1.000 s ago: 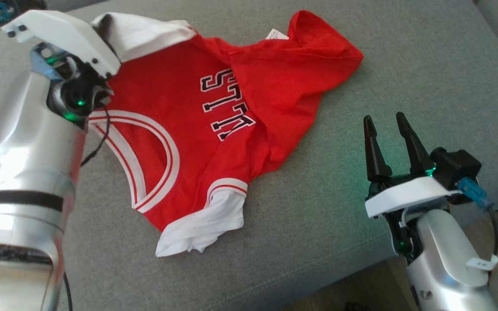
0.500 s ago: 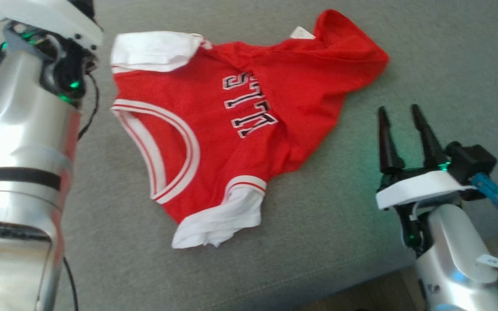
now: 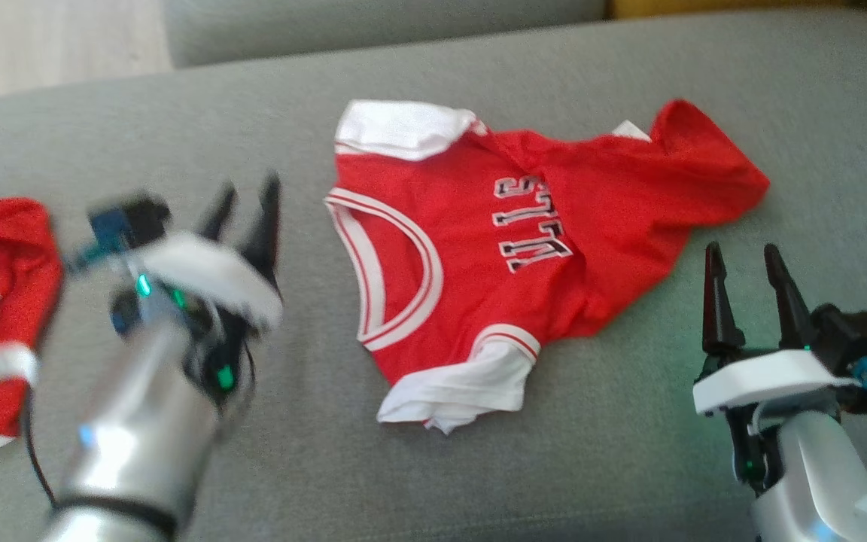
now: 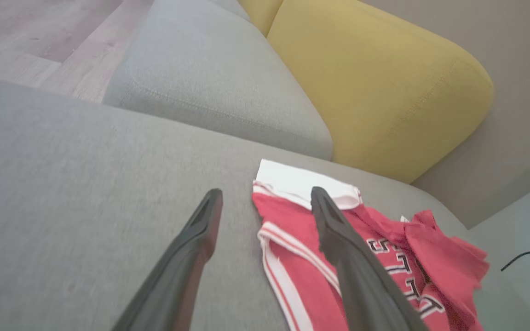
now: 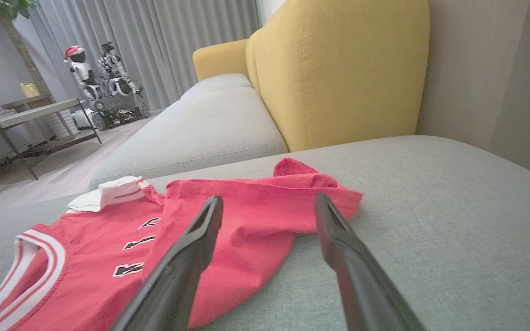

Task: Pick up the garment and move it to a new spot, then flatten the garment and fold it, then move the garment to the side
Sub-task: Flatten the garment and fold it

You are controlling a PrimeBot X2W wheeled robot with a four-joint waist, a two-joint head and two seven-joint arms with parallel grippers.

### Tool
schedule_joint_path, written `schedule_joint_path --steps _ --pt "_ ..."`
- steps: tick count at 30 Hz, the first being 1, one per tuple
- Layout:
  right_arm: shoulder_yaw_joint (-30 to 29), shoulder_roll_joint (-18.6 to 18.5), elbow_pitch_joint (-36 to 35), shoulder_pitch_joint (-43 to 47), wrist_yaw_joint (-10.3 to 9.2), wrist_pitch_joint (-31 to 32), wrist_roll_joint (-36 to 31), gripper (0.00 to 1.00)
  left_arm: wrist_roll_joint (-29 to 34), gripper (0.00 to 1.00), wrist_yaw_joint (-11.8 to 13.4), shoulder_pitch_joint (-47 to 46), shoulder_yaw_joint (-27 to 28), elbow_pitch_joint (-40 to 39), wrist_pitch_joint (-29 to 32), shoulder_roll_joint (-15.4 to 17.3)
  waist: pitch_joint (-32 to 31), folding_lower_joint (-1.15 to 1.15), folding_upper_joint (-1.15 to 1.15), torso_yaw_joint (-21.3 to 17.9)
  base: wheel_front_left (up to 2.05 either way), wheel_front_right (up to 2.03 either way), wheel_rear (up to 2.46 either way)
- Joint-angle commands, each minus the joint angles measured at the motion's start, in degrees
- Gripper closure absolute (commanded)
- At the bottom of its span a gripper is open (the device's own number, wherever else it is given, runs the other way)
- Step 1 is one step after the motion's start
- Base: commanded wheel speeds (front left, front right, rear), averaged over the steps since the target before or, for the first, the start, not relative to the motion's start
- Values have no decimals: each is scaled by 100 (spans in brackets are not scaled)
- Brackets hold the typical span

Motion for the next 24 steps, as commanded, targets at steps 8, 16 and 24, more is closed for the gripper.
schedule_joint_path --steps 8,16,24 --pt "78 -17 -270 209 -4 42 -58 0 301 0 66 1714 -643 -1502 45 266 -567 0 0 380 0 0 0" --pt "124 -17 -388 296 -4 132 -73 0 797 0 122 2493 -1386 -2305 148 423 -629 0 0 322 0 0 0" --pt "168 -17 -447 325 -4 190 -85 0 1705 0 275 2412 -2068 -2523 248 732 -569 0 0 204 0 0 0"
